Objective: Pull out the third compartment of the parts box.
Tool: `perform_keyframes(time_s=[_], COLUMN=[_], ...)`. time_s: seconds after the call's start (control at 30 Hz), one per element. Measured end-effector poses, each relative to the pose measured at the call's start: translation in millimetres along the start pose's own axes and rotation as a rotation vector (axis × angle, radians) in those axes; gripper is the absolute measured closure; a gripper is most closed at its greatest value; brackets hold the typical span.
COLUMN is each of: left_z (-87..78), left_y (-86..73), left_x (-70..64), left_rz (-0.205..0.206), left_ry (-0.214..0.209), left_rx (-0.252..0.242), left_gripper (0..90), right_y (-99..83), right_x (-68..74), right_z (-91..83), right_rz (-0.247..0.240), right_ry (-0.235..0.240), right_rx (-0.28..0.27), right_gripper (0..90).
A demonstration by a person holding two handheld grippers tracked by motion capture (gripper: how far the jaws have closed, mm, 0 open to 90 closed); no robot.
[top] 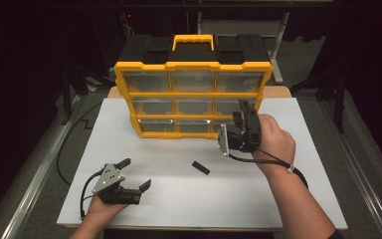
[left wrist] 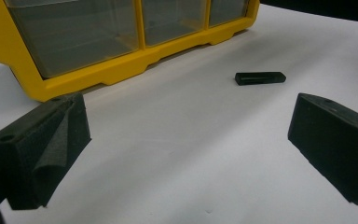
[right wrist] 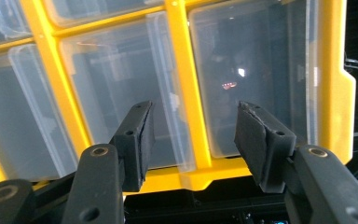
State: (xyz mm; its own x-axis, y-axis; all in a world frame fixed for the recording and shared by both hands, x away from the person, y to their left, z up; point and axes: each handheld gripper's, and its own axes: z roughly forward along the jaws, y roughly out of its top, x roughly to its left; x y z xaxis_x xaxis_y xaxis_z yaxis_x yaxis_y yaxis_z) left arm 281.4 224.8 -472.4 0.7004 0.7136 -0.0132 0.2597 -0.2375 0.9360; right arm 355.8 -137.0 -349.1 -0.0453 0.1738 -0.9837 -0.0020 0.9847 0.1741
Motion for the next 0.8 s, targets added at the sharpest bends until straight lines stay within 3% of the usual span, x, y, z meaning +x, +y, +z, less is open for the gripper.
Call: perform_keyframes(time_s=[0.8], left_z=[-0.4], left_y=[0.1], left_x=[-0.6], left_rz=[-0.003], left_ry=[-0.003], left_rx=[-0.008], left_gripper=[0.2], right_y=[10.6], right_x=[-41.1], right_z=[9.3], right_rz=[-0.009], right_ry=[-0.071], right_rx=[-0.014], right_gripper=[58.8])
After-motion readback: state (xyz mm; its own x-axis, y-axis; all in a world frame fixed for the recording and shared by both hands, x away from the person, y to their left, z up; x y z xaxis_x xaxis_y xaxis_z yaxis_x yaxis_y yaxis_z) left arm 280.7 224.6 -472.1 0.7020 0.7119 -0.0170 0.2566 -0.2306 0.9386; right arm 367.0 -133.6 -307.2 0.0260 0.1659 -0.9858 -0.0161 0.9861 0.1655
